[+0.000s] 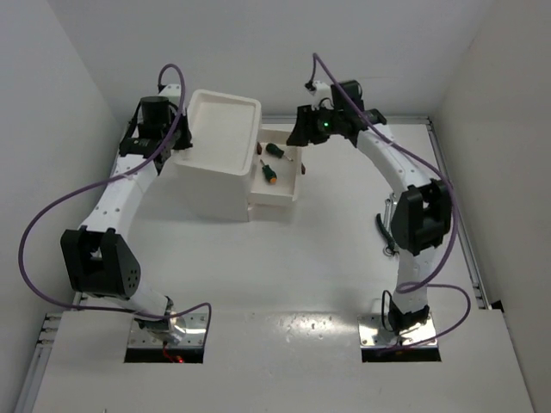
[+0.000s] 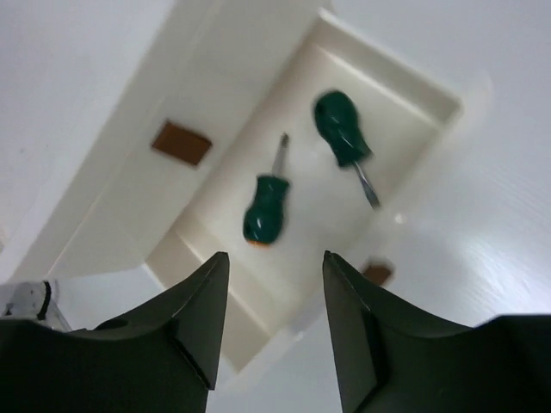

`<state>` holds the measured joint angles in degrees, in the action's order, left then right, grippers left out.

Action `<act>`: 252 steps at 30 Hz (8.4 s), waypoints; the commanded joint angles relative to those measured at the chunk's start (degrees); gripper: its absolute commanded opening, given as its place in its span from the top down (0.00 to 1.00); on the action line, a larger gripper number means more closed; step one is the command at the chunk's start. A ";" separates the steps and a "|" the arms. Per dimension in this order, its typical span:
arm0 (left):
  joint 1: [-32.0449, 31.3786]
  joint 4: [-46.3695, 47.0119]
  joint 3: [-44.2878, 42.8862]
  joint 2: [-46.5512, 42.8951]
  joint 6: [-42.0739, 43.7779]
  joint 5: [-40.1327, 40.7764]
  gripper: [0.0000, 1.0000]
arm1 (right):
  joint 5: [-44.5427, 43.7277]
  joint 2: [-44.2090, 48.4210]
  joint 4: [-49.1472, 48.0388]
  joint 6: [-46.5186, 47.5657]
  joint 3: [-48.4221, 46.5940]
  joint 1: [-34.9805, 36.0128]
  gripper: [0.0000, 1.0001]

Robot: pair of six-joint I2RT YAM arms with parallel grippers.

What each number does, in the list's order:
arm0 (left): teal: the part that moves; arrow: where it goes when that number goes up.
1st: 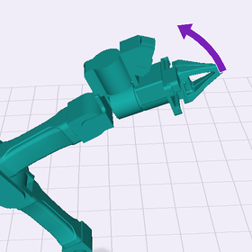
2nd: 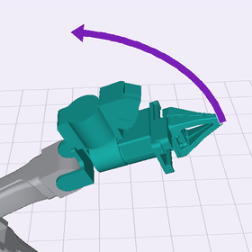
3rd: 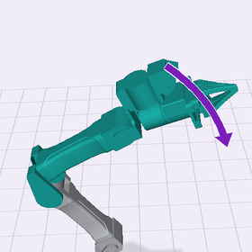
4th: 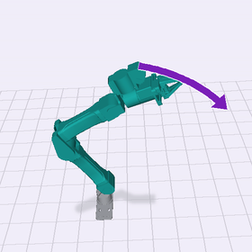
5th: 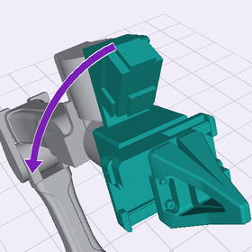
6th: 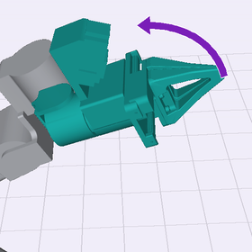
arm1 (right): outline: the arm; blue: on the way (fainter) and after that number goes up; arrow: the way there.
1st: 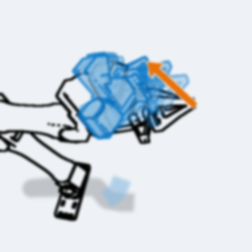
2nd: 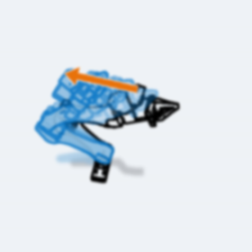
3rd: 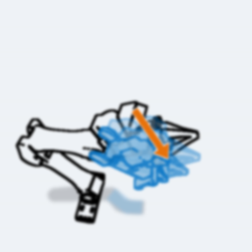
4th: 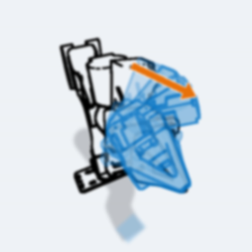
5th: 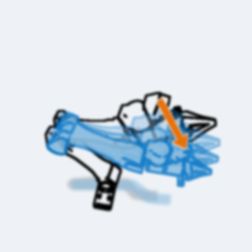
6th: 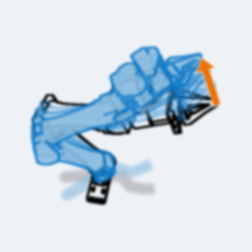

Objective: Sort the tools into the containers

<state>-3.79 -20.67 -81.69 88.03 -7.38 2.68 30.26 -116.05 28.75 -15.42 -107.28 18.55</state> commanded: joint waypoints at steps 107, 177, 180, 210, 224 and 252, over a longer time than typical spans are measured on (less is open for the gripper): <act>-0.87 -7.19 -1.28 1.44 11.42 -32.29 1.00 | 12.88 -2.09 -46.77 16.12 19.64 6.68 0.98; 0.28 -0.08 5.66 -4.88 -7.30 -4.44 1.00 | -9.42 -0.75 -16.89 -30.81 17.99 6.14 0.43; 0.28 -0.08 5.66 -4.36 -7.30 -4.44 1.00 | -14.25 -1.45 -14.26 -30.81 15.71 8.34 0.43; 0.28 -0.08 5.66 -4.36 -6.77 -1.63 1.00 | -31.40 -11.30 -10.56 -33.10 7.79 12.48 1.00; 0.28 -0.08 5.14 -3.83 -7.83 5.67 1.00 | -40.19 -2.52 -4.76 -25.54 11.74 8.44 1.00; -0.78 0.45 5.04 -3.30 -0.45 1.45 1.00 | -42.48 1.80 -8.02 -11.04 19.67 1.85 1.00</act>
<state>-5.21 -18.48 -77.38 84.73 -8.78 0.40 -6.74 -117.08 18.87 -32.42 -85.21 24.32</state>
